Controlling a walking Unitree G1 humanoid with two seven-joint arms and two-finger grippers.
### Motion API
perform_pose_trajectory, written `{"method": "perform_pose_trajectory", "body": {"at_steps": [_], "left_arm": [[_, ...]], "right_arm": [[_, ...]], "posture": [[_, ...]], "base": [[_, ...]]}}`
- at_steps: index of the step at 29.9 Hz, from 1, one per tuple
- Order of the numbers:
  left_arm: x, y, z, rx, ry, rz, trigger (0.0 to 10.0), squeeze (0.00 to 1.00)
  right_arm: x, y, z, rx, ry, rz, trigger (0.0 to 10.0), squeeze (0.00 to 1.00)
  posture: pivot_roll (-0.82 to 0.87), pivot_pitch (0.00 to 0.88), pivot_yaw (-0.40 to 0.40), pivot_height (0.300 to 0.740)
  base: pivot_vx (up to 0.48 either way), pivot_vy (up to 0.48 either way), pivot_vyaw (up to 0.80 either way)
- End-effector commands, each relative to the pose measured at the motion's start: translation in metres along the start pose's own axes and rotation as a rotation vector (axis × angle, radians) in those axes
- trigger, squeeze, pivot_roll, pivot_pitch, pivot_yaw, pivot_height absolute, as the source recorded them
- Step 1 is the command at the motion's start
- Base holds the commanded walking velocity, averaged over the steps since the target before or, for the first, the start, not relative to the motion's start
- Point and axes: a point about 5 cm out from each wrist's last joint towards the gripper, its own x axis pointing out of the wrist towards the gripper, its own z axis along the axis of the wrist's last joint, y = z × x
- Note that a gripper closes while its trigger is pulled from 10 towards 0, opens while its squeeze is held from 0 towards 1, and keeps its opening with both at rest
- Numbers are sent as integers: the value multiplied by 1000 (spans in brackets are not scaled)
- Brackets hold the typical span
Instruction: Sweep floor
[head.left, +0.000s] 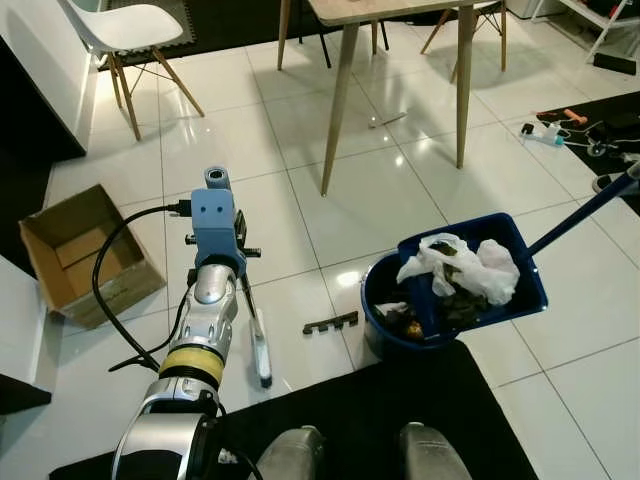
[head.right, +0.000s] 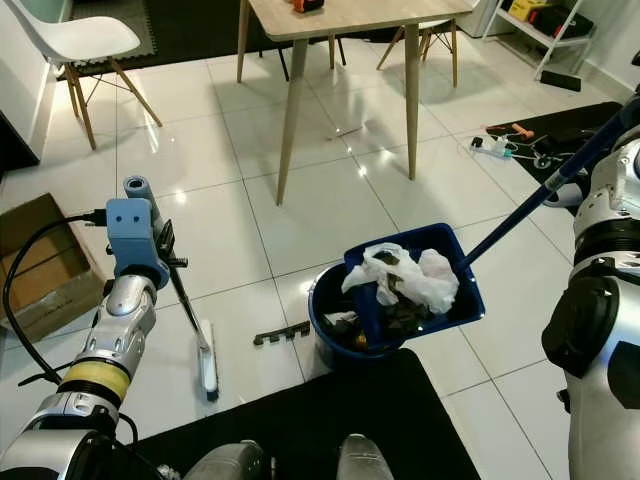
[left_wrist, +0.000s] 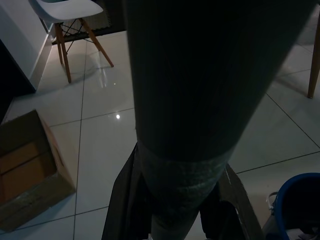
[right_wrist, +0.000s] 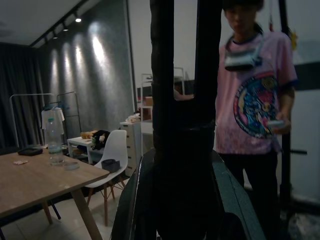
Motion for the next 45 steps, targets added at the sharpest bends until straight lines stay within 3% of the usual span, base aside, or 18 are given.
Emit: {"method": "perform_pose_trajectory", "body": {"at_steps": [1, 13, 16, 20, 25, 27, 31, 45], "left_arm": [[-1, 3, 7, 17, -52, 10, 10000, 0], [-2, 4, 10, 3, -80, 40, 10000, 0], [-2, 4, 10, 3, -81, 40, 10000, 0], [-1, 3, 11, -3, -90, 43, 10000, 0], [-1, 2, 13, -8, -95, 45, 10000, 0], [0, 2, 13, -10, -96, 45, 10000, 0], [1, -1, 13, -16, -96, 42, 10000, 0], [2, -5, 14, -25, -96, 35, 10000, 0]], "right_arm": [[4, 8, 15, -13, -92, 5, 10000, 0], [4, 39, 29, -92, -201, 17, 10000, 0], [5, 41, 31, -93, -211, 15, 10000, 0], [2, 60, 38, -95, -269, 54, 10000, 0], [-1, 70, 39, -84, -284, 81, 10000, 0], [-3, 75, 37, -72, -285, 92, 10000, 0], [-19, 107, 30, -22, -288, 191, 10000, 0], [-37, 135, 28, -51, -341, 321, 10000, 0]], "posture": [[-22, 35, 1, 740], [-23, 39, -6, 740], [-25, 39, -5, 740], [-31, 37, -3, 740], [-35, 38, -1, 740], [-39, 38, 2, 740], [-47, 37, 10, 740], [-51, 37, 13, 740]], "base": [[0, 0, 0], [0, 0, 0], [0, 0, 0], [0, 0, 0], [0, 0, 0], [0, 0, 0], [0, 0, 0], [0, 0, 0]]}}
